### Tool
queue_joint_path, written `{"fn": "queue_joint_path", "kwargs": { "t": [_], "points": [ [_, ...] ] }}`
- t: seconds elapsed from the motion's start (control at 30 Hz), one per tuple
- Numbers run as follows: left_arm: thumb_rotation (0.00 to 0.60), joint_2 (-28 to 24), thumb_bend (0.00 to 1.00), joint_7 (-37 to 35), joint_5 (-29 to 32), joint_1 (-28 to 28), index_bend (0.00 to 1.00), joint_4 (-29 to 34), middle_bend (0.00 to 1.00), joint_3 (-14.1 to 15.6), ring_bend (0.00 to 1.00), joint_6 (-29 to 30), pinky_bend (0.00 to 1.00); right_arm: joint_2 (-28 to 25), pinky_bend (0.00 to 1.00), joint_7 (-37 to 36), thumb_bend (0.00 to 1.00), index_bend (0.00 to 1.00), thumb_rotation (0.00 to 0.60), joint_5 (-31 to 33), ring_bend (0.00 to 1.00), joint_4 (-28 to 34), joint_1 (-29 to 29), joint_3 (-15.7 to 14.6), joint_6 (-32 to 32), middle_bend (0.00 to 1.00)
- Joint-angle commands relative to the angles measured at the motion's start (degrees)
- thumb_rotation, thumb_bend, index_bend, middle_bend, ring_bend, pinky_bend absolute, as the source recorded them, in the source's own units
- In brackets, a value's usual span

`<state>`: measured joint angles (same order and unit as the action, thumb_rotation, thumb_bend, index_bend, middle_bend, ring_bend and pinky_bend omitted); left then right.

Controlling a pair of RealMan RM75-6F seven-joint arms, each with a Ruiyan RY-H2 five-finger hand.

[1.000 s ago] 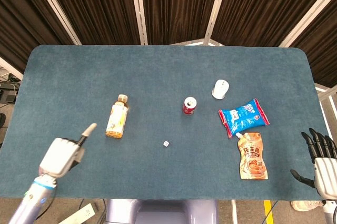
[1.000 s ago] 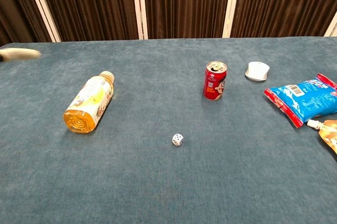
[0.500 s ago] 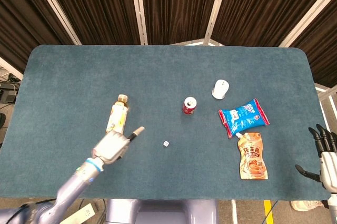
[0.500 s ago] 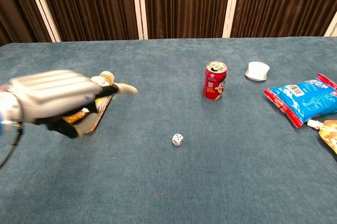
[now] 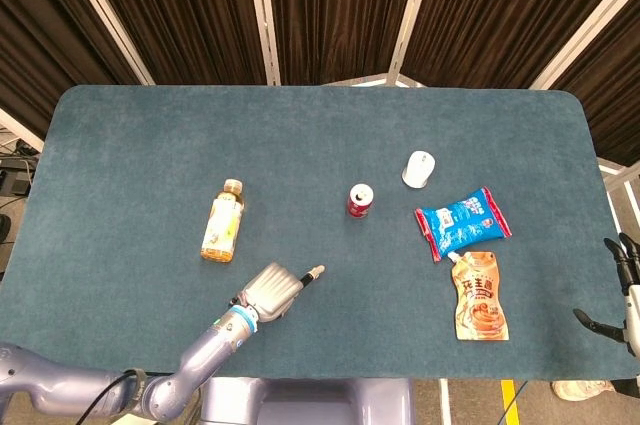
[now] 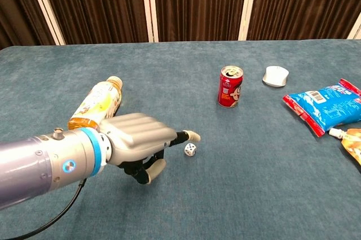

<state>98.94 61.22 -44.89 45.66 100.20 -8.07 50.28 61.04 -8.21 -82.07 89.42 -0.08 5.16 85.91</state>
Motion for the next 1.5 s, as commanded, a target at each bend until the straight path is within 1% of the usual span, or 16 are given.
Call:
{"fn": "queue_joint_path", "kwargs": {
  "t": [0.03,0.23,0.47,0.7,0.83,1.0,1.13,1.2,1.23,1.3,1.33,1.37,1.4,1.43,1.47,1.5],
  "points": [
    [0.6,0.9,0.75,0.73,1.71,1.22,0.0,-0.28,0.79,0.97,0.84,1.37,0.83,-0.06,0.0,-0.03,0.01,0.06,0.6,-0.26,0.0,0.15,-0.37,-0.17,0.6,0.0],
    [0.6,1.33,0.76,0.59,3.18,2.5,0.0,-0.31,0.79,2.16,0.84,2.98,0.83,-0.11,0.0,0.55,0.0,0.06,0.6,-0.15,0.0,0.78,-0.19,-0.07,0.39,0.0],
    [0.6,1.22,0.76,-0.06,4.63,3.57,0.0,-0.06,0.79,3.93,0.84,4.19,0.83,0.07,0.0,-0.22,0.01,0.06,0.6,-0.5,0.0,-0.24,-0.45,-0.35,0.63,0.0],
    [0.6,-1.06,0.76,-1.62,3.88,3.28,0.0,3.4,0.79,6.76,0.84,6.63,0.83,0.11,0.0,0.05,0.0,0.06,0.6,-0.95,0.0,-0.11,-0.53,-0.38,1.12,0.0],
    [0.6,-3.27,0.76,-3.16,1.6,1.98,0.0,5.97,0.79,9.65,0.84,8.49,0.83,0.24,0.0,0.79,0.01,0.06,0.6,-1.43,0.0,0.11,-0.75,-0.55,1.76,0.0],
    [0.6,-5.8,0.76,-6.32,-3.37,-0.24,0.0,7.76,0.79,13.1,0.84,10.62,0.83,0.11,0.0,1.44,0.0,0.06,0.6,-2.32,0.0,0.79,-1.25,-0.96,2.78,0.0],
    [0.6,-7.57,0.76,-8.51,-6.71,-1.77,0.0,8.89,0.79,14.85,0.84,12.0,0.83,-0.02,0.0,1.93,0.01,0.06,0.6,-2.76,0.0,1.15,-1.49,-1.18,3.27,0.0],
    [0.6,-8.73,0.76,-10.67,-9.72,-2.87,0.0,9.54,0.76,15.48,0.81,13.11,0.81,-0.08,0.0,2.07,0.01,0.06,0.6,-2.83,0.0,1.29,-1.62,-1.25,3.44,0.0],
    [0.6,-9.51,0.76,-12.03,-11.88,-3.67,0.0,9.94,0.71,15.82,0.77,14.16,0.77,-0.1,0.0,2.16,0.01,0.06,0.6,-2.86,0.0,1.32,-1.66,-1.32,3.43,0.0],
    [0.6,-10.88,0.74,-13.89,-16.18,-5.16,0.0,10.31,0.52,16.7,0.62,16.53,0.62,0.1,0.0,2.33,0.0,0.06,0.6,-2.48,0.0,1.01,-1.17,-1.11,2.57,0.0],
    [0.6,-11.87,0.72,-14.34,-18.91,-6.3,0.0,10.36,0.38,17.44,0.49,18.74,0.51,0.18,0.0,2.34,0.0,0.06,0.6,-2.24,0.0,0.91,-1.0,-1.01,2.24,0.0],
    [0.6,-12.64,0.69,-14.39,-21.54,-7.37,0.0,10.21,0.27,18.24,0.4,20.84,0.44,0.21,0.0,2.37,0.0,0.06,0.6,-2.14,0.0,0.85,-0.89,-0.96,2.04,0.0],
    [0.6,-13.47,0.65,-14.17,-24.18,-8.54,0.0,9.91,0.14,19.09,0.26,23.22,0.34,0.24,0.0,2.41,0.0,0.06,0.6,-2.13,0.0,0.82,-0.81,-0.92,1.96,0.0],
    [0.6,-14.71,0.61,-14.23,-27.67,-10.54,0.0,9.7,0.05,20.41,0.14,26.84,0.25,0.47,0.0,2.66,0.0,0.06,0.6,-2.53,0.0,0.85,-1.06,-1.27,2.28,0.0],
    [0.6,-15.47,0.56,-14.79,-29.44,-11.88,0.0,9.67,0.01,21.22,0.05,28.73,0.16,0.58,0.0,2.85,0.01,0.06,0.6,-2.66,0.0,0.86,-1.1,-1.32,2.4,0.0],
    [0.6,-16.0,0.53,-15.33,-30.4,-12.72,0.0,9.73,0.0,21.68,0.01,29.82,0.11,0.63,0.0,3.01,0.0,0.06,0.6,-2.71,0.0,0.87,-1.12,-1.36,2.44,0.0]
  ]
}}
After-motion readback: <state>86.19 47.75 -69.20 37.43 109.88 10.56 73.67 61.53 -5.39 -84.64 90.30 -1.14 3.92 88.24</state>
